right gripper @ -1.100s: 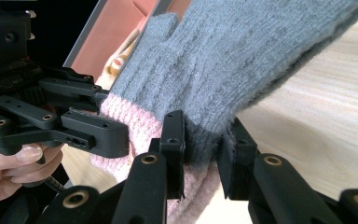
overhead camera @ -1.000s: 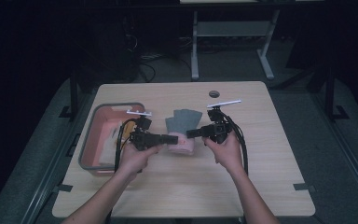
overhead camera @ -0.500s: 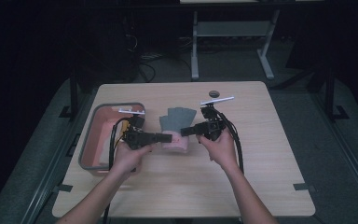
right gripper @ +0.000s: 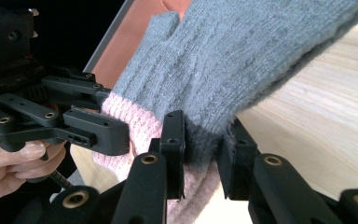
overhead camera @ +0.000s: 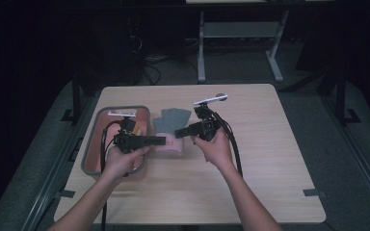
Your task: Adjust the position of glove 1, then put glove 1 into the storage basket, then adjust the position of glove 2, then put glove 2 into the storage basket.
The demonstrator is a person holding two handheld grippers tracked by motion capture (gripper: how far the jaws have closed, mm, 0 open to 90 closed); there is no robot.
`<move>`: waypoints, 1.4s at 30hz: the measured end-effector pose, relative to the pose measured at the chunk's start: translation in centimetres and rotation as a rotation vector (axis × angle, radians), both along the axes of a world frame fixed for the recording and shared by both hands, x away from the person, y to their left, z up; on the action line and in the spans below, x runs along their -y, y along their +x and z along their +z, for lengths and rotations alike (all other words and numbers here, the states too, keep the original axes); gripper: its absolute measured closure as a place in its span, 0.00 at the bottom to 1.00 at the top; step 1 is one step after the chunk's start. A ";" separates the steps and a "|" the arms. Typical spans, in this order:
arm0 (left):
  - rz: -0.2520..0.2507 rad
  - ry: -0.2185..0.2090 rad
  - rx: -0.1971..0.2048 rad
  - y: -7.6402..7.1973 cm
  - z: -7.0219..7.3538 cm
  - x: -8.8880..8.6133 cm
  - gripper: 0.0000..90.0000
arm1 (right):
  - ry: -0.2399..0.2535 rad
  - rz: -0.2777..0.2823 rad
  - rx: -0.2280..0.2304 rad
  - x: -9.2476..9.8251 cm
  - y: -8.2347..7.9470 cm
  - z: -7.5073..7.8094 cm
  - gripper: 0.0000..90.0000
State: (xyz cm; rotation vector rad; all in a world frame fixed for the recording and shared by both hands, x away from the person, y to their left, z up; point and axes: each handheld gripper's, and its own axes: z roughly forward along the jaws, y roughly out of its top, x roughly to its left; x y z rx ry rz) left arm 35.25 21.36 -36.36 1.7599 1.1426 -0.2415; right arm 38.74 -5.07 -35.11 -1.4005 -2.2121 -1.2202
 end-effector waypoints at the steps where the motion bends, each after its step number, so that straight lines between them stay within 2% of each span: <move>1: 0.006 -0.003 -0.005 -0.1 0.1 -0.3 0.73 | 0.000 0.002 0.002 -0.2 0.1 0.0 0.82; 15: 0.042 -0.004 0.000 -0.4 0.4 -2.9 0.73 | 0.010 0.046 0.010 -3.0 0.8 0.3 0.82; 29: 0.067 0.004 0.018 -0.9 1.5 -5.4 0.73 | 0.024 0.078 0.021 -5.5 1.0 1.3 0.82; 40: 0.075 0.008 0.027 -1.2 1.6 -6.9 0.73 | 0.014 0.096 0.019 -7.2 1.1 1.6 0.82; 42: 0.082 0.002 0.018 -1.2 1.5 -7.1 0.73 | 0.006 0.100 0.018 -7.5 1.2 1.7 0.82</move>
